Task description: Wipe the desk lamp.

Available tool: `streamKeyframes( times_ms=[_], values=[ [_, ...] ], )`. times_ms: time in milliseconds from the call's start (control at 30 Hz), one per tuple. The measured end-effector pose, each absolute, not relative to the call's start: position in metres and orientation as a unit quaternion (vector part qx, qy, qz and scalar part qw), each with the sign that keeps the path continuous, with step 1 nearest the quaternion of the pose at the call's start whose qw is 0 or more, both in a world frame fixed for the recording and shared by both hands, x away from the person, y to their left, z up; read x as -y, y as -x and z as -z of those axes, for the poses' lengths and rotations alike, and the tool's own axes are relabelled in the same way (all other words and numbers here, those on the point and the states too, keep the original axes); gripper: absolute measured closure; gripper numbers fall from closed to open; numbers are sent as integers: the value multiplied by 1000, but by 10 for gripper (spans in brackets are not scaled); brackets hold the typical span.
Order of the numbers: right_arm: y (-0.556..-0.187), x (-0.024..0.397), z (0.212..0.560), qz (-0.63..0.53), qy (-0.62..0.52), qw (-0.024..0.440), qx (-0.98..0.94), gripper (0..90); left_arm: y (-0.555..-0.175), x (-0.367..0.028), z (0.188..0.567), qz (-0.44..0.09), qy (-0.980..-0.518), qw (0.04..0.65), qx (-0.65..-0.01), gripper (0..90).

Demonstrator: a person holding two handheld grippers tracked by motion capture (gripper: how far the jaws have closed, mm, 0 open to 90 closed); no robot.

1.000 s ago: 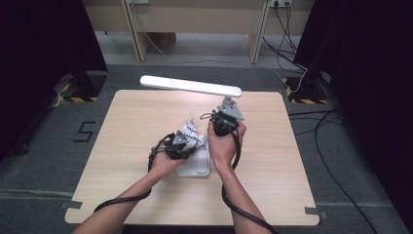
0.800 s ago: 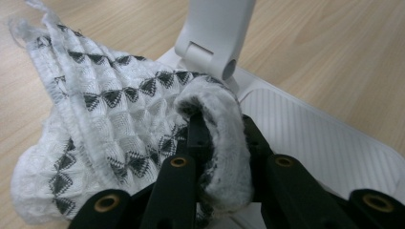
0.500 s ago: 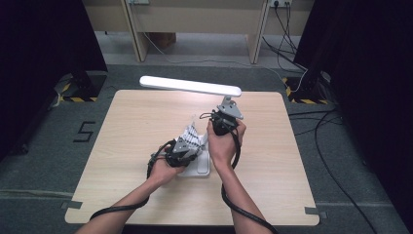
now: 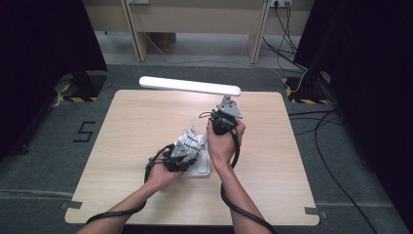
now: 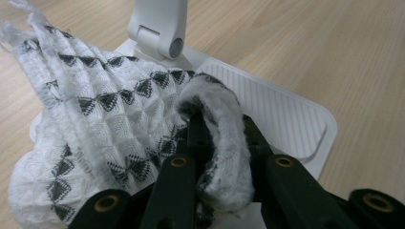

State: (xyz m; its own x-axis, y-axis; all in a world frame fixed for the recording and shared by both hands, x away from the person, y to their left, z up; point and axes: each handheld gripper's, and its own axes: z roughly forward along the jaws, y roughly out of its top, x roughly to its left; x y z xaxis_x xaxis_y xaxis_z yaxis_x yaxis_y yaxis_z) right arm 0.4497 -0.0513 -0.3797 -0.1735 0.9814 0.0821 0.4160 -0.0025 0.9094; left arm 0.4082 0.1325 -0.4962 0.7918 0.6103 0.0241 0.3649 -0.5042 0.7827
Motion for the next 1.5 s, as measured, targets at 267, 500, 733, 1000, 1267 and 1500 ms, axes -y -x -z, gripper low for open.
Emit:
streamKeyframes(
  times_ms=[267,500,733,1000,1267,1500],
  values=[
    [-449,52,380,-438,-554,324,-630,726,-399,-132,498,-152,-854,410,-282,788],
    [-449,51,381,-439,-554,326,-628,726,-389,-133,499,-150,-854,417,-275,788],
    [-449,51,380,-437,-554,328,-628,725,-378,-135,500,-147,-855,421,-265,788],
    [-449,51,380,-436,-554,328,-629,725,-367,-138,500,-140,-861,419,-253,788],
    [-449,51,381,-437,-554,327,-628,725,-361,-137,500,-137,-861,422,-248,788],
    [-450,51,380,-436,-555,327,-629,725,-355,-136,500,-129,-867,420,-237,788]
  ],
)
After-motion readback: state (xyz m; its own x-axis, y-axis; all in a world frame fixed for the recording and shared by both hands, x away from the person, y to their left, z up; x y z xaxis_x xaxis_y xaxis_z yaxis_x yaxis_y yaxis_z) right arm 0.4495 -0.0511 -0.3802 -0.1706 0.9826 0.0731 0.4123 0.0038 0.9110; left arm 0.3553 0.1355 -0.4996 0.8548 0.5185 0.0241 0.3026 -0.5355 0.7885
